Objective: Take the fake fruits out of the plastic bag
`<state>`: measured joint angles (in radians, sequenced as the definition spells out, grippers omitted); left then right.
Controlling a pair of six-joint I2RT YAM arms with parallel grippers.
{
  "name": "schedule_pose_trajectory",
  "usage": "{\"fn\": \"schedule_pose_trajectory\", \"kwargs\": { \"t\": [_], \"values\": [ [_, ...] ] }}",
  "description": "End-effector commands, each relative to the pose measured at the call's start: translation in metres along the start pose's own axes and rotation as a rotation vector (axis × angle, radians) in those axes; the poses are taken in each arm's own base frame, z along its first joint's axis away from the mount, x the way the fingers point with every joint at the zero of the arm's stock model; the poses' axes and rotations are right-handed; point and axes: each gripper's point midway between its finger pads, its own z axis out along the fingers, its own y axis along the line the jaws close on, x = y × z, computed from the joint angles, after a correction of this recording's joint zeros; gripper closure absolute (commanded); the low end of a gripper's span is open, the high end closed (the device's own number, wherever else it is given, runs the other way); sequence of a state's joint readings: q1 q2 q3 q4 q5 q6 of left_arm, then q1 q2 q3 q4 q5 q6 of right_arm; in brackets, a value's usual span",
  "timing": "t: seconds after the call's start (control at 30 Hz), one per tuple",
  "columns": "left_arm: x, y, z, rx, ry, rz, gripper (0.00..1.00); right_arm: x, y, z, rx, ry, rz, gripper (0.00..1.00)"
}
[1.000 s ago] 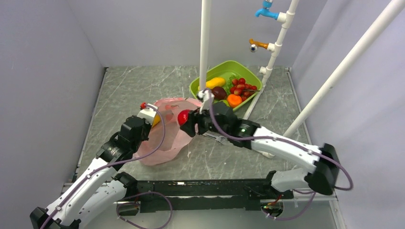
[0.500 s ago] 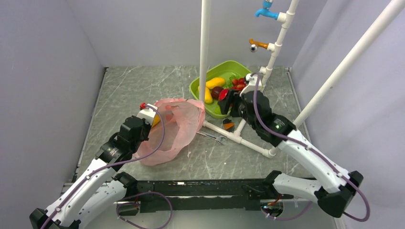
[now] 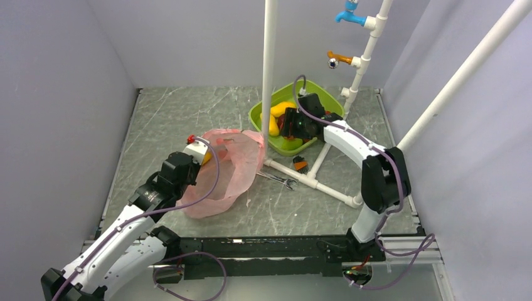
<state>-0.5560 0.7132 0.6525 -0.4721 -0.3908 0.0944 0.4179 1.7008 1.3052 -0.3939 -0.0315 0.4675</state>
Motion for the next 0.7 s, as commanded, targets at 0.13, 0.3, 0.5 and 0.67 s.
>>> {"fn": "schedule_pose_trajectory", "kwargs": {
  "t": [0.13, 0.3, 0.5, 0.67],
  "values": [
    [-0.021, 0.007, -0.007, -0.020, -0.066, -0.006, 1.00, -0.010, 0.037, 0.010, -0.167, 0.024, -0.017, 0.67],
    [-0.020, 0.008, -0.007, -0.026, -0.060, -0.007, 1.00, -0.009, 0.028, 0.012, -0.117, 0.031, -0.026, 0.26],
    [-0.020, 0.008, -0.008, -0.023, -0.064, -0.011, 1.00, -0.013, 0.017, -0.005, -0.067, -0.005, -0.062, 0.12],
    [-0.019, 0.009, -0.007, -0.030, -0.056, -0.009, 1.00, 0.010, 0.010, -0.022, -0.069, 0.026, -0.057, 0.07]
  ]
}}
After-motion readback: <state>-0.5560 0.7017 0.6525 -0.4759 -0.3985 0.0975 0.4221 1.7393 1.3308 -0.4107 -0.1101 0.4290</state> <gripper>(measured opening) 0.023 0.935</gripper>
